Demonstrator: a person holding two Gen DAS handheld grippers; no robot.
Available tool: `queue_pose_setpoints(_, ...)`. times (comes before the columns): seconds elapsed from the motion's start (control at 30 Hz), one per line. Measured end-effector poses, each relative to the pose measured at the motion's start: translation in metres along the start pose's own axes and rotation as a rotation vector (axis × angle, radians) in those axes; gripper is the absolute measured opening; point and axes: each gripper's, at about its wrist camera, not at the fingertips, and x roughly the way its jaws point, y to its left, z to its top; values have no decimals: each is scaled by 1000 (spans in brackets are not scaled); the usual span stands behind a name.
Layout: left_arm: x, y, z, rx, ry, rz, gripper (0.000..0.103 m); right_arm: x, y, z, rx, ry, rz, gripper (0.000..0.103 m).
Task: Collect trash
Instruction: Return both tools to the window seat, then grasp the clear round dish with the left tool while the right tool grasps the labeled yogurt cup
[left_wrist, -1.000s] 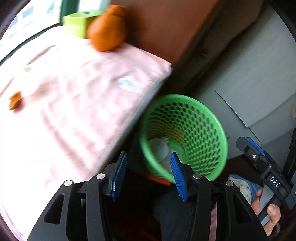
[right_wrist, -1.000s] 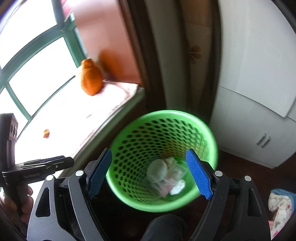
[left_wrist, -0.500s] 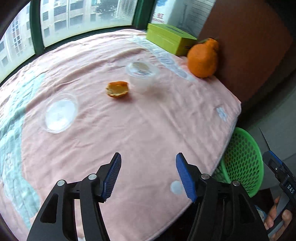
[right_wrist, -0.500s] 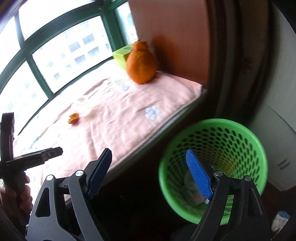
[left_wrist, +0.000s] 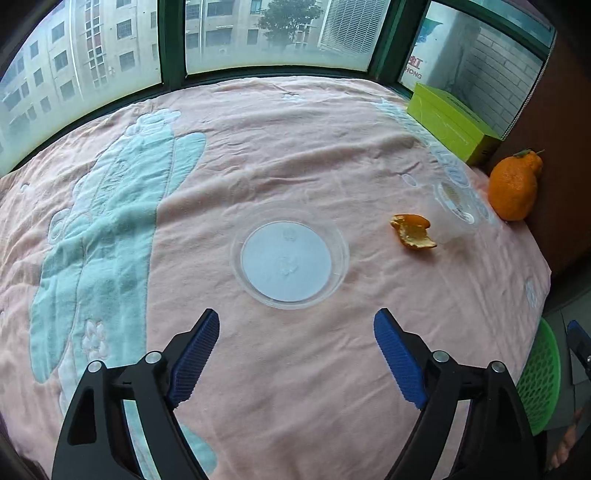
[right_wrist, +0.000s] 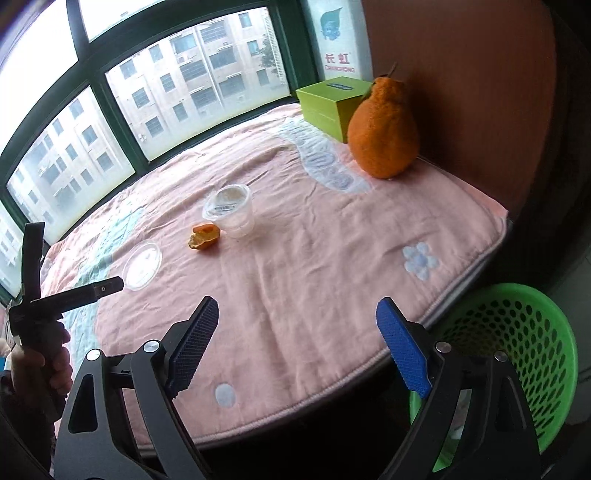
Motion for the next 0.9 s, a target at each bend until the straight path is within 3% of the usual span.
queue_pose_setpoints(0.23, 24, -1, 10, 95, 33, -18, 93, 41, 28, 23, -43, 41, 37, 87)
queue_pose_setpoints(0.47, 45, -3, 22, 167, 58, -9, 94, 72, 40, 37, -71, 71, 48, 88)
queue_pose_setpoints(0.9, 61, 12, 27, 141, 71, -83, 94, 135, 71, 66, -155, 109, 43, 88)
